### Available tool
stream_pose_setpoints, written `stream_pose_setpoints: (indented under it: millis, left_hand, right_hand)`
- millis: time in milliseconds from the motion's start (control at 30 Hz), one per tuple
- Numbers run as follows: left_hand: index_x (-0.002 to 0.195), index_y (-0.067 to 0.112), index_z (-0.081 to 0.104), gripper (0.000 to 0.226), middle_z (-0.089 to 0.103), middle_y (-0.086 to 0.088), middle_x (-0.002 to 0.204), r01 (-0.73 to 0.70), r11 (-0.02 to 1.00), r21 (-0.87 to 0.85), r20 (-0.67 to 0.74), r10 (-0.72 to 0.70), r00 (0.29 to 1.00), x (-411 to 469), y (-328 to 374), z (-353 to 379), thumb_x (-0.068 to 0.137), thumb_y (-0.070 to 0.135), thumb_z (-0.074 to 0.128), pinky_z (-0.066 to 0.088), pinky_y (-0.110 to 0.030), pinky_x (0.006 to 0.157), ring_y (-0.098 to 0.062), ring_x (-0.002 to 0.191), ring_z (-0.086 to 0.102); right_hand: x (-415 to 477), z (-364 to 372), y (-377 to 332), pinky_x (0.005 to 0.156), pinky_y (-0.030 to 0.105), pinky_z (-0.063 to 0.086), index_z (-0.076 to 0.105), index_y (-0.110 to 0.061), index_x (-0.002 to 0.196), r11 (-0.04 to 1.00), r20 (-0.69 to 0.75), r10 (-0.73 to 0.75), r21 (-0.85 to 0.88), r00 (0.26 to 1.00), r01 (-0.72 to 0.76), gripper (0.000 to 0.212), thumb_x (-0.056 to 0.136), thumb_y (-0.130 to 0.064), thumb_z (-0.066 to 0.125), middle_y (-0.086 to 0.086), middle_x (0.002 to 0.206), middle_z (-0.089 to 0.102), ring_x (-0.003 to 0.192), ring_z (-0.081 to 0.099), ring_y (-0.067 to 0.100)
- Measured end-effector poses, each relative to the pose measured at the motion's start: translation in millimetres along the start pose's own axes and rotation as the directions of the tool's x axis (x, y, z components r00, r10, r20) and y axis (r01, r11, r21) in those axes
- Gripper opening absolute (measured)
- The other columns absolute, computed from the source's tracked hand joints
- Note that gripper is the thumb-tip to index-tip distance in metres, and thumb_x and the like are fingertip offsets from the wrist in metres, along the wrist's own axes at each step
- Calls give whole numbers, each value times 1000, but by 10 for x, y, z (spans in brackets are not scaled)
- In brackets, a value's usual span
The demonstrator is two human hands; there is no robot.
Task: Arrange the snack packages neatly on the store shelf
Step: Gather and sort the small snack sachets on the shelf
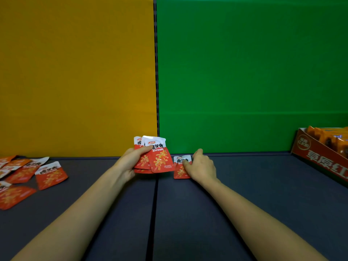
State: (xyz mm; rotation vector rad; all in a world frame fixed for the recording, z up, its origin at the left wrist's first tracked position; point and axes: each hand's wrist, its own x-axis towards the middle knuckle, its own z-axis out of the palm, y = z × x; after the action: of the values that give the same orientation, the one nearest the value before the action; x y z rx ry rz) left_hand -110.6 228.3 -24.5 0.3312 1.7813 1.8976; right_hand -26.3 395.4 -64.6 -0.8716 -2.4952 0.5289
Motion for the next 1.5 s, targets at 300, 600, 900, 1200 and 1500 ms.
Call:
stream_pose_setpoints:
  millis: [300, 600, 900, 1200, 1500]
  left_hand:
    - [91, 16, 54, 8, 70, -1, 65, -40, 998, -43, 23, 41, 999, -26, -45, 6, 89, 21, 61, 56, -23, 45, -12, 52, 68]
    - [90, 16, 57, 8, 70, -4, 75, -59, 997, -57, 90, 64, 994, -171, -173, 272, 86, 17, 65, 53, -19, 43, -7, 48, 67]
    - [114, 9, 53, 27, 74, -8, 70, -30, 986, -164, 46, 38, 998, -188, -74, 83, 92, 23, 57, 53, -22, 42, -12, 49, 69]
    - [109, 9, 54, 22, 72, -6, 59, 3, 991, -132, 26, 1, 1000, -194, -111, 96, 92, 21, 57, 52, -22, 39, -13, 46, 68]
    - [112, 13, 58, 30, 71, -12, 97, -26, 999, -46, 37, 28, 999, -238, -180, 214, 86, 26, 65, 54, -22, 46, -18, 69, 67]
  right_hand:
    - [2, -83, -2, 82, 35, 43, 57, -15, 89, 965, -75, -130, 219, 989, 143, 39, 96, -47, 36, 3, 100, 64, 96, 59, 25]
    - [-124, -206, -57, 71, 28, 43, 54, -20, 64, 841, 138, -153, 538, 979, 55, 33, 85, -45, 61, 0, 75, 63, 72, 56, 12]
    - [248, -601, 554, 68, 31, 37, 54, -18, 55, 743, 2, 2, 669, 1000, -2, 36, 89, -27, 62, 0, 63, 59, 63, 49, 14]
    - [279, -394, 795, 80, 32, 44, 66, -14, 79, 965, 145, 141, 203, 979, -169, 38, 89, -48, 54, 1, 82, 65, 88, 61, 21]
    - [209, -306, 563, 94, 37, 38, 68, -15, 93, 984, 38, 101, -151, 994, -94, 45, 94, -50, 40, 5, 103, 69, 102, 61, 26]
